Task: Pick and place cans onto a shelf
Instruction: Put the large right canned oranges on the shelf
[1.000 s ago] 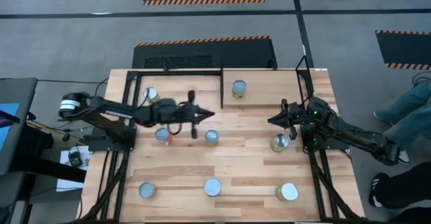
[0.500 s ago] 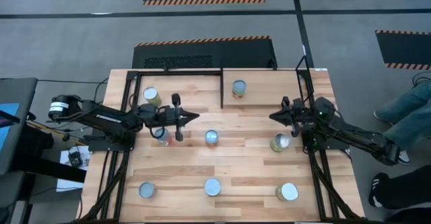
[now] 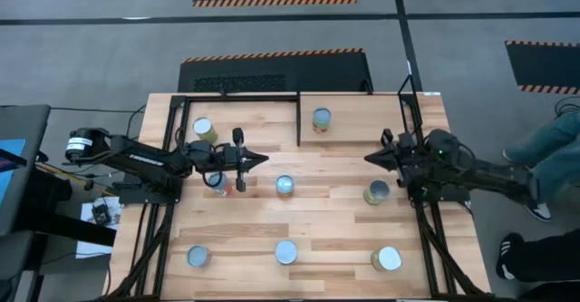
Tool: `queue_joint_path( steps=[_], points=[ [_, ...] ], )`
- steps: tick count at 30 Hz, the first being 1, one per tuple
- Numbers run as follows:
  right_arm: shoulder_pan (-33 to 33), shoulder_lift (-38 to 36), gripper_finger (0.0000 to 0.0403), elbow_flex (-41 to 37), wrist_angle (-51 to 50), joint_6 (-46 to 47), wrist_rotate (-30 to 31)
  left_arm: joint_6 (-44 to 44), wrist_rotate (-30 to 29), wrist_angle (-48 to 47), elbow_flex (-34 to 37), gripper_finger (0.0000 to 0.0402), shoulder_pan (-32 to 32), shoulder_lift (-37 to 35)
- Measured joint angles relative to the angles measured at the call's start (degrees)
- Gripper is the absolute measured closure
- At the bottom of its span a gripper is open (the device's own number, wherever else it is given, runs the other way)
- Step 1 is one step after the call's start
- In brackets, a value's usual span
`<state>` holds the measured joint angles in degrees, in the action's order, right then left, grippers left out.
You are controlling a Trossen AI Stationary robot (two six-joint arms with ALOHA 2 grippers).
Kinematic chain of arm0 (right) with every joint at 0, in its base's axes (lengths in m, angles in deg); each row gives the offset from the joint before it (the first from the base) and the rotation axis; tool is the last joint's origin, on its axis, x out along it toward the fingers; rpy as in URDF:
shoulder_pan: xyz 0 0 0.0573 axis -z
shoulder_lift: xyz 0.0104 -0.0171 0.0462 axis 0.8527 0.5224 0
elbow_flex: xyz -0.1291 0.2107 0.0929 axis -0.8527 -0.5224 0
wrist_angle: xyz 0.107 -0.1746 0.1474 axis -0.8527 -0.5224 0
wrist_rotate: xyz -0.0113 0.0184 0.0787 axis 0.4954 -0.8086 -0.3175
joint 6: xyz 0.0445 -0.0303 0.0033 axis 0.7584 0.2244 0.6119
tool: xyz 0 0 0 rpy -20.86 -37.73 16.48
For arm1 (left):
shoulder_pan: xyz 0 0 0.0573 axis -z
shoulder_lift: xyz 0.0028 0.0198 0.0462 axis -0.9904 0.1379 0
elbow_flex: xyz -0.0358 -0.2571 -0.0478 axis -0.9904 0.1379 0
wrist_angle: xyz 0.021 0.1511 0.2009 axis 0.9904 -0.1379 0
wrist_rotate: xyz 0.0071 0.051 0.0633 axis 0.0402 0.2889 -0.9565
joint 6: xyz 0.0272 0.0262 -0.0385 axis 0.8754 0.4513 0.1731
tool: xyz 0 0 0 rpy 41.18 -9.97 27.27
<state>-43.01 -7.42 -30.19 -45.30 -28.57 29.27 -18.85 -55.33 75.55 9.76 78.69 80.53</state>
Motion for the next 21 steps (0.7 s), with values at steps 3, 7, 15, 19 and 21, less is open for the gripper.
queue_joint_path(
  steps=[3,7,15,19,21],
  points=[
    [-9.2,3.5,0.0398,3.6,-7.3,-1.1,10.6,0.0,0.0,0.0,0.0,0.0401,0.1,0.0],
    [-23.9,9.6,0.0398,6.5,-11.1,-0.6,24.9,0.0,0.0,-0.5,0.0,0.0401,0.1,0.0],
    [-51.9,26.6,0.0398,14.1,-16.7,12.6,49.2,0.0,-0.1,-1.8,0.0,0.0401,0.1,0.0],
    [-61.5,36.8,0.0398,21.1,-23.2,24.9,55.1,-0.2,-0.1,-1.8,0.0,0.0401,0.1,0.0],
    [-65.1,42.3,0.0397,25.5,-27.5,31.8,55.8,-0.3,-0.1,-1.8,0.0,0.0401,0.1,0.0]
  ],
)
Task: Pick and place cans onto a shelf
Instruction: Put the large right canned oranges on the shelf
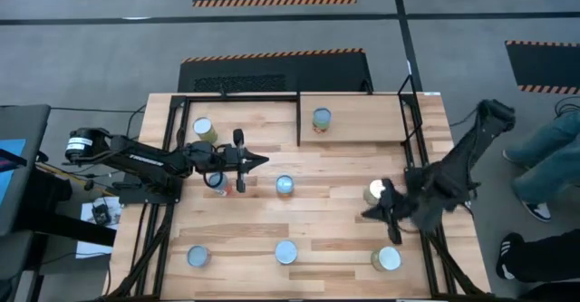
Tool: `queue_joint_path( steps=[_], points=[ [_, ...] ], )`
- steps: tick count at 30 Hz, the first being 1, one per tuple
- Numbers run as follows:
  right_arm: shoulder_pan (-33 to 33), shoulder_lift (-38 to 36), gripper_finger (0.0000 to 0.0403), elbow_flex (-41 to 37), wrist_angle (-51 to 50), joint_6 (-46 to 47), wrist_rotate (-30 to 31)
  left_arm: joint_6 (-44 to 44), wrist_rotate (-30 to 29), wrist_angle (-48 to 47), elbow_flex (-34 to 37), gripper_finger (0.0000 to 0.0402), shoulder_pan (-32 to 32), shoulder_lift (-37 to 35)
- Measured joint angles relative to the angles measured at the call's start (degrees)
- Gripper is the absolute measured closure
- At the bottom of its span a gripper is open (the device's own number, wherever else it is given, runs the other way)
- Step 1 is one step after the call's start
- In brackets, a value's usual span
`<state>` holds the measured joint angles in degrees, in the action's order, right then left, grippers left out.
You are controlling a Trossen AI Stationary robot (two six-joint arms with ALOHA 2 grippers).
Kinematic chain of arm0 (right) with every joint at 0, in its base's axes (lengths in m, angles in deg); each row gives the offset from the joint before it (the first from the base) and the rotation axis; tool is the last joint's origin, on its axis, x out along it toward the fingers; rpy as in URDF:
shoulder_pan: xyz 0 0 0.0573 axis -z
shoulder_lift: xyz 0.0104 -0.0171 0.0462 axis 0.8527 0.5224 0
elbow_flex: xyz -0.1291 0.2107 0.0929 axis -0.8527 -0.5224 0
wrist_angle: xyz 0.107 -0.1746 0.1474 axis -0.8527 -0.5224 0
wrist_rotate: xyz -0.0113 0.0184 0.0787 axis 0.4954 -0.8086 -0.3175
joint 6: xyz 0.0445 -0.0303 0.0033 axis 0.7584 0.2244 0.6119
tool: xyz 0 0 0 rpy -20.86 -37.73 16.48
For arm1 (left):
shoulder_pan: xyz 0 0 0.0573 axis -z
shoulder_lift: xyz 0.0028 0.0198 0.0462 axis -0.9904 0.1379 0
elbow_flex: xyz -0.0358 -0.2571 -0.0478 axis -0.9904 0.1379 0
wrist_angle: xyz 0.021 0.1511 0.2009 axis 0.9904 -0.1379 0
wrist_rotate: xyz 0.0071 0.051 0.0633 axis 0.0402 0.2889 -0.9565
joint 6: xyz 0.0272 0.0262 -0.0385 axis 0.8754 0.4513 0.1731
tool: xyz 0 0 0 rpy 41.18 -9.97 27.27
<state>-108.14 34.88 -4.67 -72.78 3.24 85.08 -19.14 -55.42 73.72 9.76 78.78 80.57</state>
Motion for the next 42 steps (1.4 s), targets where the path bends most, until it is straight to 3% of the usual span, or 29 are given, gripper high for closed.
queue_joint_path(
  steps=[4,11,18,23,28,42],
  points=[
    [-5.6,11.5,0.0397,11.0,-11.3,14.9,-2.2,-0.3,0.0,-0.3,0.0,0.0401,0.0,0.0],
    [-11.0,30.4,0.0376,31.2,-33.3,39.4,-14.9,0.2,-0.2,-1.0,0.0,0.0401,0.0,0.0],
    [-11.1,42.2,0.0303,45.3,-46.5,44.5,-22.0,0.4,-0.2,-0.9,0.0,0.0401,0.0,0.0],
    [-8.3,44.9,0.0262,46.9,-47.5,42.6,-26.4,-0.3,-0.4,-1.0,0.0,0.0401,0.0,0.0],
    [-5.7,46.5,0.025,46.9,-47.1,41.0,-29.6,-0.9,-0.4,-2.4,0.0,0.0401,0.1,0.0],
    [-0.9,48.8,0.0307,45.4,-47.4,40.8,-36.0,-1.4,-0.4,-3.0,0.0,0.0401,0.1,0.0]
  ],
)
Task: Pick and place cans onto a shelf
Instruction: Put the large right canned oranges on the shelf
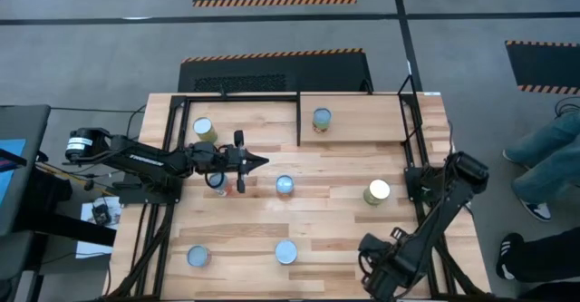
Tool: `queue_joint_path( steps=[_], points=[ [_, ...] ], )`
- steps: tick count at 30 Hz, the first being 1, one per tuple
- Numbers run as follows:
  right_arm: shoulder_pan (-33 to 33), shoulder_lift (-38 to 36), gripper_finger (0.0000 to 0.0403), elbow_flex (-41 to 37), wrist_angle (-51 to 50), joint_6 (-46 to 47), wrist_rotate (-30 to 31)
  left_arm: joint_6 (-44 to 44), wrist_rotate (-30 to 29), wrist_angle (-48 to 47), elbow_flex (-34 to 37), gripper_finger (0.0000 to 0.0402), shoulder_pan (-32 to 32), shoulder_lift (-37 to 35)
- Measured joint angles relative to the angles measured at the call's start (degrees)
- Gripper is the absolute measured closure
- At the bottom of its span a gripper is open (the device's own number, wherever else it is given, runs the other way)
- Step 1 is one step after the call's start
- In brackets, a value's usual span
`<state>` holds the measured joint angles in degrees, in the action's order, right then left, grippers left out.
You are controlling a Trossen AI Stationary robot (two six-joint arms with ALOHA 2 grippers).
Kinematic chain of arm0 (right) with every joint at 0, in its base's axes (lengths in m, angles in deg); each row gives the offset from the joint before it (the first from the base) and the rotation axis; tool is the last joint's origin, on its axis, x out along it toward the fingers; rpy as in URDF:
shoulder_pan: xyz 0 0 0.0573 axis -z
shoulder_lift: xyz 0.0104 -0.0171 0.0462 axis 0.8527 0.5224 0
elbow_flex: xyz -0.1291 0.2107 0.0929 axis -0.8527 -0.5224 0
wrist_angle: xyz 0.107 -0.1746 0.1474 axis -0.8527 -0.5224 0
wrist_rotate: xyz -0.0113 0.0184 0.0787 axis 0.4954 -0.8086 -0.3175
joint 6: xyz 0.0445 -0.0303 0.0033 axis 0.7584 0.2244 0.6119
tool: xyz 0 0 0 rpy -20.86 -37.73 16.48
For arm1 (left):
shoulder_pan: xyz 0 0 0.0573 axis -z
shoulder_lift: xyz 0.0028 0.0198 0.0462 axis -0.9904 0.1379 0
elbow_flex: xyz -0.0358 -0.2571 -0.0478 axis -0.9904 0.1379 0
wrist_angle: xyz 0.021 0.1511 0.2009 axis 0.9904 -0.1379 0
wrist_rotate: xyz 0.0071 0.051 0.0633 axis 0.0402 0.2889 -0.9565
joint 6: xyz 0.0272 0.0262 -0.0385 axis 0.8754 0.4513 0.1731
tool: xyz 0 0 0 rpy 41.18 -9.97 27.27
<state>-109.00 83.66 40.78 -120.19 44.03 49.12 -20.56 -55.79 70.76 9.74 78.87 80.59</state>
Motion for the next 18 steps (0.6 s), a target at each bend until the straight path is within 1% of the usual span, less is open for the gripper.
queue_joint_path(
  steps=[3,5,10,13,18],
  points=[
    [0.4,-0.2,0.0312,-1.0,0.2,0.4,-2.9,-0.1,0.0,-0.1,0.0,0.0401,0.0,0.0],
    [0.8,-0.1,0.0313,-1.1,0.3,0.4,-3.2,-0.1,0.0,-0.1,0.0,0.0401,0.0,0.0],
    [1.2,-0.1,0.032,-1.2,0.2,-3.0,-2.9,-0.1,0.0,-0.1,0.0,0.0401,0.0,0.0],
    [1.1,-0.1,0.0341,-1.2,0.1,-5.5,-2.6,-0.1,0.0,-0.1,0.0,0.0401,0.0,0.0],
    [1.7,-0.1,0.039,-0.7,-0.6,-10.9,-2.0,-0.6,0.1,-0.1,0.0,0.0401,0.0,0.0]
  ],
)
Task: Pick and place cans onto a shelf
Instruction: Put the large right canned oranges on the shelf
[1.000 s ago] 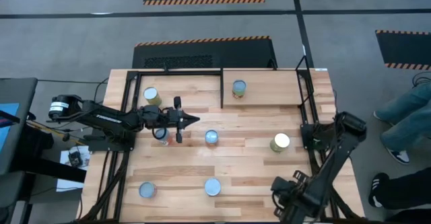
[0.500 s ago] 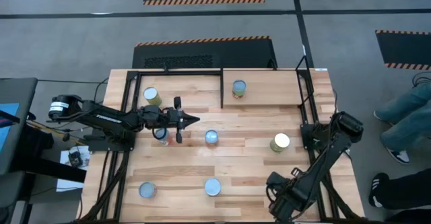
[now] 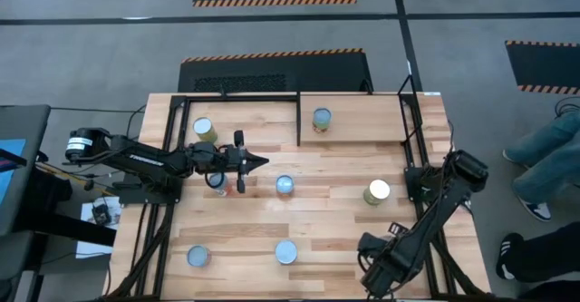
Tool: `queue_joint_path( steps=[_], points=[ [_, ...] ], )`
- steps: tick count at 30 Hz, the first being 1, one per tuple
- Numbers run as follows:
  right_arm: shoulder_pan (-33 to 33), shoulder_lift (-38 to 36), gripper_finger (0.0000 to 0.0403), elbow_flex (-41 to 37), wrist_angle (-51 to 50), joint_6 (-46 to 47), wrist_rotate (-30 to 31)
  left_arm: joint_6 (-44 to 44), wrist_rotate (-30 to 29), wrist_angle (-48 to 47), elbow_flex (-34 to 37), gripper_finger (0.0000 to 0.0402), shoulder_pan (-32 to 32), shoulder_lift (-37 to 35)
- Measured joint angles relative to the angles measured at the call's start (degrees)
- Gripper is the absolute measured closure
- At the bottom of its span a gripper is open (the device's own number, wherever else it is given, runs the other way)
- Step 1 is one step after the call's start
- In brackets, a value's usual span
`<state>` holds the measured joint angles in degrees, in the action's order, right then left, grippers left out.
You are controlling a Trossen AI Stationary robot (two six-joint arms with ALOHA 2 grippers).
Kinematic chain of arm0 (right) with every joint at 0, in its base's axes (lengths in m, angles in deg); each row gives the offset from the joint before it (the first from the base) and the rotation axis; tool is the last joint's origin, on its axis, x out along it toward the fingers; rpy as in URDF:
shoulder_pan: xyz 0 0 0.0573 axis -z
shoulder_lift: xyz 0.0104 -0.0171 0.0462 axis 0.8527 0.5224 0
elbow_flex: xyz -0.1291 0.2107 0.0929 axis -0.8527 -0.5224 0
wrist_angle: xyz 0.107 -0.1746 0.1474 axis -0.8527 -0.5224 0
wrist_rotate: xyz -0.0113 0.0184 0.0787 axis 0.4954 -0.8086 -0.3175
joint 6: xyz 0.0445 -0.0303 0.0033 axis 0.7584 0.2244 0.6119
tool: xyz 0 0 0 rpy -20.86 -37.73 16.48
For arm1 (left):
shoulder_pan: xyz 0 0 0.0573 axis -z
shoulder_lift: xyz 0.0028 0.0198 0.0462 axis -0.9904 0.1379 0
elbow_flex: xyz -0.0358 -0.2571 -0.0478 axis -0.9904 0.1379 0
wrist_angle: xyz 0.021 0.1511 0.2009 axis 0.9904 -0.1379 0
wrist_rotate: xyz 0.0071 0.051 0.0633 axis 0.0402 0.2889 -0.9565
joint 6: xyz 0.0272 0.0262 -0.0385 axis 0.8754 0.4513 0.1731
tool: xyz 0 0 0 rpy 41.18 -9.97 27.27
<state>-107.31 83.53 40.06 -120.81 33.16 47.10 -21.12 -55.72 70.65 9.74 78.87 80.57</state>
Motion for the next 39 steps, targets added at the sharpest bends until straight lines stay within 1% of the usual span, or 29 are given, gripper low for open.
queue_joint_path(
  steps=[2,5,9,13,17,19,20,24,29,32,35,39],
  points=[
    [0.6,0.2,0.0396,1.0,-1.9,-3.1,0.5,0.0,0.0,0.0,0.0,0.0401,0.0,0.0],
    [2.2,0.3,0.039,4.0,-3.6,-8.9,0.7,0.1,0.0,0.5,0.0,0.0401,0.0,0.0],
    [5.1,0.3,0.0397,9.9,-7.2,-18.5,1.3,1.7,0.0,1.5,0.0,0.0401,0.0,0.0],
    [8.7,0.2,0.0396,17.1,-11.7,-26.8,4.5,3.7,-1.2,2.3,0.0,0.0401,0.0,0.0],
    [14.1,0.2,0.0398,23.8,-18.0,-36.0,9.7,4.6,-1.5,2.5,0.0,0.0401,-0.4,0.0],
    [17.9,0.0,0.0398,26.1,-18.7,-40.5,11.8,4.6,-1.2,2.8,0.0,0.0401,-0.9,0.0],
    [20.1,-0.5,0.0398,26.4,-18.4,-43.5,11.7,4.6,-1.2,3.1,0.0,0.0401,-1.1,0.0],
    [30.0,-2.2,0.0397,26.6,-19.0,-54.7,10.2,3.9,-1.1,3.7,-0.1,0.0401,-2.3,0.0],
    [42.7,-3.2,0.0398,25.6,-18.8,-66.4,10.7,3.4,-0.1,2.6,-0.1,0.0401,-2.8,0.0],
    [48.9,-5.3,0.0397,22.9,-18.7,-69.7,11.8,2.8,0.0,2.6,-0.1,0.0401,-2.8,0.0],
    [53.7,-9.4,0.0399,17.2,-18.5,-71.4,13.3,2.5,0.0,2.1,-0.1,0.0401,-2.8,0.0],
    [58.2,-15.6,0.0398,9.2,-13.3,-72.9,14.7,2.5,0.0,2.3,-0.1,0.0401,-2.8,0.0]
  ],
)
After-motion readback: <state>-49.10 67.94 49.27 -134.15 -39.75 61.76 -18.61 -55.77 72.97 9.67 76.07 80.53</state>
